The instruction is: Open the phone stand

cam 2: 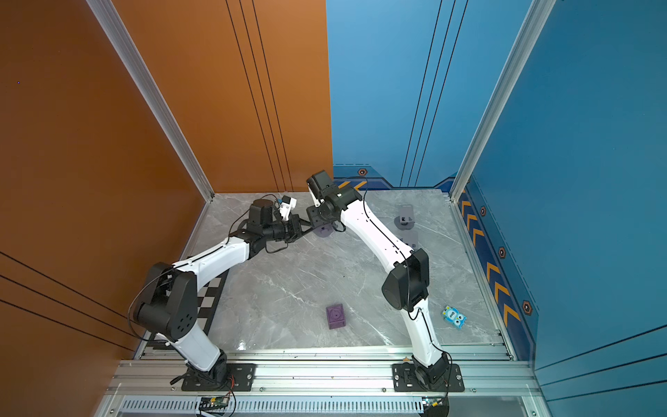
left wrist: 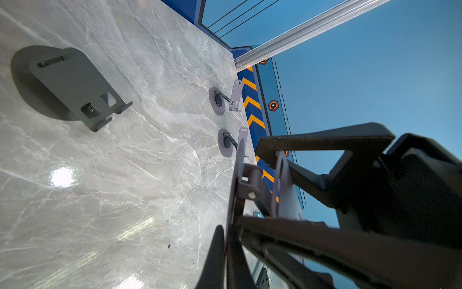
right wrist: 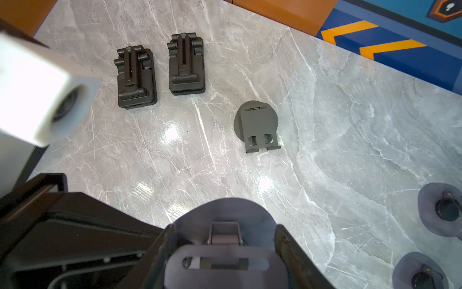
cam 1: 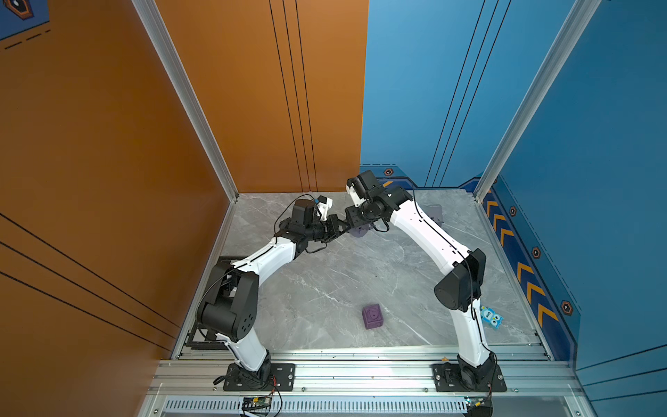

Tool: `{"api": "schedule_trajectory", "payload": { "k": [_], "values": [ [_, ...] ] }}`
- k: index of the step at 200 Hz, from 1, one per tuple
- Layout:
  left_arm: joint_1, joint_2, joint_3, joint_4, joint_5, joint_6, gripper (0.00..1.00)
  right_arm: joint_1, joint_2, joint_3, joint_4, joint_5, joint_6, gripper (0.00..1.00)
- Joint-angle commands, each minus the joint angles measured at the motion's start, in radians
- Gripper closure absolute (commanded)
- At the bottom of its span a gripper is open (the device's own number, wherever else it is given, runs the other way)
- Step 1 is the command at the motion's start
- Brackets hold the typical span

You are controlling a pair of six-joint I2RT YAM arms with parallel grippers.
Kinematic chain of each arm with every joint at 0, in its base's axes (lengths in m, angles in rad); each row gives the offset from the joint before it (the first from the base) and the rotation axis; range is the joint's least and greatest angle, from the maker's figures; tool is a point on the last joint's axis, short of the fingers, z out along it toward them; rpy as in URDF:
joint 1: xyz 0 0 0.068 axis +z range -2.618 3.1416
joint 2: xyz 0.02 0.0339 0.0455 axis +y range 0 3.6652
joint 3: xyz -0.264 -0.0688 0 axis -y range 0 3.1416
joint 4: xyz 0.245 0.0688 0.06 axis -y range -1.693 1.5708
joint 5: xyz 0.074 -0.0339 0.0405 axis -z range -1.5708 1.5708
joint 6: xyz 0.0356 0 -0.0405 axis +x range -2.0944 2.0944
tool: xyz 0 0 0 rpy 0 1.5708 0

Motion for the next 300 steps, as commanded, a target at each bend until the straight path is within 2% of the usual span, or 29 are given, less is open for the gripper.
{"api": "schedule_trajectory", "payload": {
  "k": [1,166,300],
  "values": [
    [0.067,0.086,-0.032,-0.249,-0.245,-0.004,1.0,0.03,-0.164,0.06,-0.011,0.053,-0.05,0.62],
    [0.129,0.114,-0.054,-0.254,-0.274,-0.014,1.0,0.117,-0.297,0.002,0.0,0.111,-0.07,0.62],
    [0.137,0.105,-0.062,-0.252,-0.282,-0.018,1.0,0.134,-0.347,-0.061,0.006,0.109,-0.07,0.63]
  ]
}}
